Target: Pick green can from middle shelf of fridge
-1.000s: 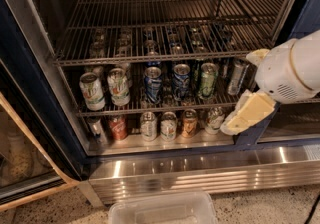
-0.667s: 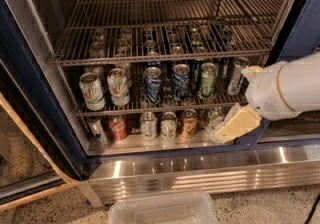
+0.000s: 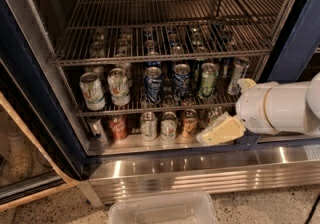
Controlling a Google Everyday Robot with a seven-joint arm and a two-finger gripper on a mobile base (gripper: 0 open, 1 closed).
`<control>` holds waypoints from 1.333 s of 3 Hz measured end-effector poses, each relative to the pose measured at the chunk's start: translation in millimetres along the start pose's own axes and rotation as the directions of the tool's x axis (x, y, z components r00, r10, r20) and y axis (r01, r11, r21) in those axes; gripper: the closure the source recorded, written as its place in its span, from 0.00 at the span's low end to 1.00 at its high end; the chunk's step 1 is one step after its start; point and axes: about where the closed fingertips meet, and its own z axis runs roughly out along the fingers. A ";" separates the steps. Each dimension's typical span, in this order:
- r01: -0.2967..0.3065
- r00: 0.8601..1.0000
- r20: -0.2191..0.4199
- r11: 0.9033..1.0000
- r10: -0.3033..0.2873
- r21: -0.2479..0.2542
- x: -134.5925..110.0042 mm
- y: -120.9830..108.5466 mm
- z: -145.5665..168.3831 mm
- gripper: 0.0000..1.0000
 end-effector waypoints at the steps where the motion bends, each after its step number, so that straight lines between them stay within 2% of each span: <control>1: 0.000 1.000 0.000 1.000 0.000 0.000 -0.1 -0.1 0.0 0.00; 2: -0.014 1.000 0.027 1.000 0.014 0.014 -0.6 0.1 3.5 0.00; 3: -0.070 0.992 0.107 0.997 0.065 0.040 10.1 3.9 19.4 0.00; 4: -0.171 0.961 0.239 0.980 0.143 0.104 17.2 -7.3 31.1 0.00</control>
Offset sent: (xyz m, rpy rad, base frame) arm 0.0058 0.0017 -0.0073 0.0593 -0.0443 -0.0380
